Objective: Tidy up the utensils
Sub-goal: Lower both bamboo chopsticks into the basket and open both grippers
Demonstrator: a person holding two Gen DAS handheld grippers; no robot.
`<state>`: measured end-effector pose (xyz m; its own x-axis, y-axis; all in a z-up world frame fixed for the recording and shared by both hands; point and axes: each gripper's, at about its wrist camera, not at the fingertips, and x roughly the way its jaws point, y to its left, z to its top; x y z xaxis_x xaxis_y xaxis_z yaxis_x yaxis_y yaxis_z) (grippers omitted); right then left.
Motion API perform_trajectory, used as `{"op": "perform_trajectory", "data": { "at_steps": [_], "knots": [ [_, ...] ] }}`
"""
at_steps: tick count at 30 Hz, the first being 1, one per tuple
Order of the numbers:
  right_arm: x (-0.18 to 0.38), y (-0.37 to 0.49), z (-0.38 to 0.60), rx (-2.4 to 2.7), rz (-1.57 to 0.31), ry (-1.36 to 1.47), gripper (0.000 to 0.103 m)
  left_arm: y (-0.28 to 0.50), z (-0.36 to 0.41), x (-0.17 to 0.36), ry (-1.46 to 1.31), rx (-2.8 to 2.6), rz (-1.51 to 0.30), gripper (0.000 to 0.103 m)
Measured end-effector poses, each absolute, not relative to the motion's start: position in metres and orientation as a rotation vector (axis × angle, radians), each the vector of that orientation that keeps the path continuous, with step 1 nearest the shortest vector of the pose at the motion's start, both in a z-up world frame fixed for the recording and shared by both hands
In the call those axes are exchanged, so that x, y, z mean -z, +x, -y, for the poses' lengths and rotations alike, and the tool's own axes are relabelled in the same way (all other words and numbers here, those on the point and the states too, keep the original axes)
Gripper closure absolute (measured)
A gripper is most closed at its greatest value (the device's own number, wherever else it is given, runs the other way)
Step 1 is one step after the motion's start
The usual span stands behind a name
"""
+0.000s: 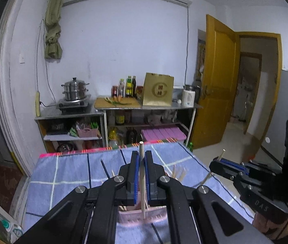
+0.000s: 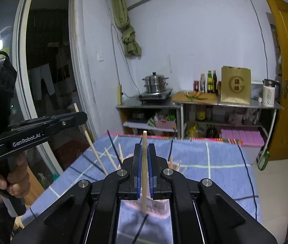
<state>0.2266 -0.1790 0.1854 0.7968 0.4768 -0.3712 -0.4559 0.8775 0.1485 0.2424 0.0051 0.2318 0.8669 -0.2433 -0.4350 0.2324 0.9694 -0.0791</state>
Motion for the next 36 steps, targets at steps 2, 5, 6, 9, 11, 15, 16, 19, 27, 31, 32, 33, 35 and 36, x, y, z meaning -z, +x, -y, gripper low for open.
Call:
{"op": "perform_trajectory", "data": {
  "at_steps": [2, 5, 6, 9, 11, 15, 16, 19, 27, 31, 32, 33, 35, 36],
  "knots": [
    [-0.187, 0.232, 0.177, -0.496, -0.403, 0.052, 0.098, 0.252, -0.006, -0.235, -0.026, 0.239, -0.449, 0.098],
    [-0.185, 0.242, 0.174, -0.489, -0.402, 0.051, 0.098, 0.267, -0.006, -0.232, -0.026, 0.226, -0.442, 0.098],
    [-0.183, 0.245, 0.173, -0.486, -0.404, 0.050, 0.098, 0.272, -0.006, -0.229, -0.029, 0.227, -0.444, 0.098],
    [-0.177, 0.255, 0.175, -0.471, -0.403, 0.052, 0.098, 0.282, -0.005, -0.220, -0.029, 0.223, -0.452, 0.098],
    [-0.175, 0.258, 0.177, -0.465, -0.395, 0.062, 0.098, 0.289, -0.005, -0.212, -0.026, 0.221, -0.458, 0.098],
    [-0.176, 0.265, 0.180, -0.465, -0.395, 0.076, 0.098, 0.303, -0.004, -0.199, -0.022, 0.213, -0.481, 0.098],
    [-0.176, 0.267, 0.180, -0.467, -0.400, 0.079, 0.098, 0.306, -0.004, -0.196, -0.025, 0.212, -0.486, 0.098],
    [-0.179, 0.270, 0.179, -0.468, -0.399, 0.075, 0.098, 0.309, -0.005, -0.194, -0.028, 0.212, -0.487, 0.098],
    [-0.151, 0.281, 0.171, -0.481, -0.453, 0.066, 0.098, 0.318, -0.008, -0.168, -0.041, 0.224, -0.526, 0.098],
    [-0.130, 0.286, 0.169, -0.481, -0.499, 0.059, 0.098, 0.320, -0.007, -0.150, -0.039, 0.231, -0.552, 0.098],
    [-0.126, 0.286, 0.169, -0.480, -0.506, 0.058, 0.098, 0.321, -0.007, -0.144, -0.038, 0.233, -0.562, 0.098],
    [-0.122, 0.287, 0.169, -0.481, -0.515, 0.057, 0.098, 0.321, -0.006, -0.140, -0.039, 0.234, -0.568, 0.098],
    [-0.113, 0.288, 0.168, -0.482, -0.534, 0.056, 0.098, 0.321, -0.006, -0.130, -0.040, 0.236, -0.582, 0.098],
    [-0.109, 0.289, 0.168, -0.481, -0.539, 0.055, 0.098, 0.321, -0.006, -0.127, -0.041, 0.238, -0.587, 0.098]
  ]
}}
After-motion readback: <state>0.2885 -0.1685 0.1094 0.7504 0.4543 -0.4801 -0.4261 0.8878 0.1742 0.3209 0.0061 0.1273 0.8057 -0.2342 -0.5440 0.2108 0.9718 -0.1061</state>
